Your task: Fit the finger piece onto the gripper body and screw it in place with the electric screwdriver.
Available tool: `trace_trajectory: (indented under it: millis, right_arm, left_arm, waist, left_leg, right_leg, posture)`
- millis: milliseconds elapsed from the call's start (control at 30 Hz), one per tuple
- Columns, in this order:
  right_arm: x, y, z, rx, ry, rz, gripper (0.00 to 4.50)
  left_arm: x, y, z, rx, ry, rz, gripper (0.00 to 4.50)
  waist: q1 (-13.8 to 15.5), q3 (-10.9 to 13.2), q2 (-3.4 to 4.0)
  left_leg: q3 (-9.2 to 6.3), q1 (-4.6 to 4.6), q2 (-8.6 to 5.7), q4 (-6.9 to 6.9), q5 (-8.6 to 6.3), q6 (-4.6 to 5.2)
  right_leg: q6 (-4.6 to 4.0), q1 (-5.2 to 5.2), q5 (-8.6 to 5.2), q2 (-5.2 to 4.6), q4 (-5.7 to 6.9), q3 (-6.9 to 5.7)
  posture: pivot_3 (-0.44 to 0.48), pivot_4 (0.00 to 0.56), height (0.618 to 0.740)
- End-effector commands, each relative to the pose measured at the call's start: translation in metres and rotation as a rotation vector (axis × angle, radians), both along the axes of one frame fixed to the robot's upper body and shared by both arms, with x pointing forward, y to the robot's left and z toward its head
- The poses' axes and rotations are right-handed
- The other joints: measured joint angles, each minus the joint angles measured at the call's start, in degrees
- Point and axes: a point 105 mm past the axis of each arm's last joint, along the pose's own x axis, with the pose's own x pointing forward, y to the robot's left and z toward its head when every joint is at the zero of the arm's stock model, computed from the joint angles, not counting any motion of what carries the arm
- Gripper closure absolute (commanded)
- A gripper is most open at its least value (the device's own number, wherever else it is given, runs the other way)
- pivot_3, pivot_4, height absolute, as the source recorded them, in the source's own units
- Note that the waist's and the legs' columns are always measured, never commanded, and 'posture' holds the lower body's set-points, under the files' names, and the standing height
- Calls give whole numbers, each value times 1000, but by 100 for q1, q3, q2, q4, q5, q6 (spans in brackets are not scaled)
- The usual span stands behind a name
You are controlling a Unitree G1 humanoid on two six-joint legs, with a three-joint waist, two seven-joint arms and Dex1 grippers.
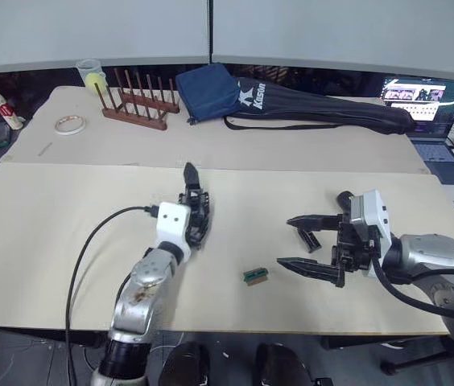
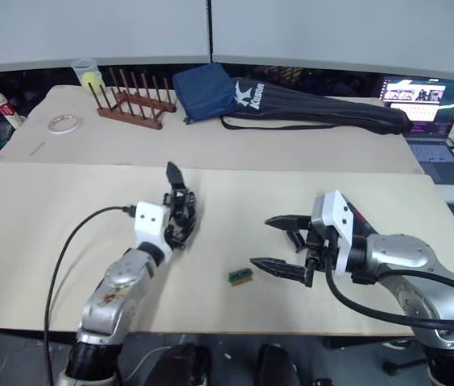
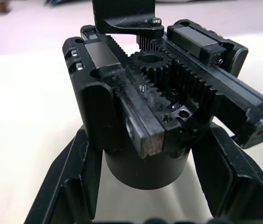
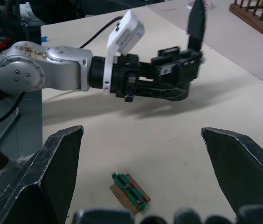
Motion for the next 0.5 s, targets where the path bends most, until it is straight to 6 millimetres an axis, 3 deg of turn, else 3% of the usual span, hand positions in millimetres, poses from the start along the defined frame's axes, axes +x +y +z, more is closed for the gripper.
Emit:
trace_trajectory:
  millis: [33,200,367,500]
  right_arm:
    - [-2,-1,9,12,-43,-13,0]
    - [4,-4,4,-19,-75,-64,0]
    - [6,-8,3,-32,-83,-82,0]
    - [10,-10,4,-36,-98,-97,0]
  left_arm:
    - [1,-27,15,-24,-59,-78,2219]
    - [4,-43,8,-7,-55,-115,2219]
    - [7,-38,-15,37,-16,-104,2219]
    - [-5,-31,-23,19,28,-200,265]
  waist:
    - [-3,0,0]
    - [-21,0,0]
    - [-23,0,0]
    - [-31,0,0]
  left_leg:
    - [0,-1,-1,1,1,-2]
    - [-1,-1,-1,1,-12,22]
    - [-2,1,0,1,-13,24]
    - [-2,4,0,2,-14,25]
  right_leg:
    - [2,0,1,0,-2,0]
    - [3,-3,2,0,0,1]
    - [2,-2,1,0,3,1]
    - [2,0,1,0,3,1]
  posture:
    - [0,150,740]
    - [0,150,740]
    - [0,150,740]
    - [0,150,740]
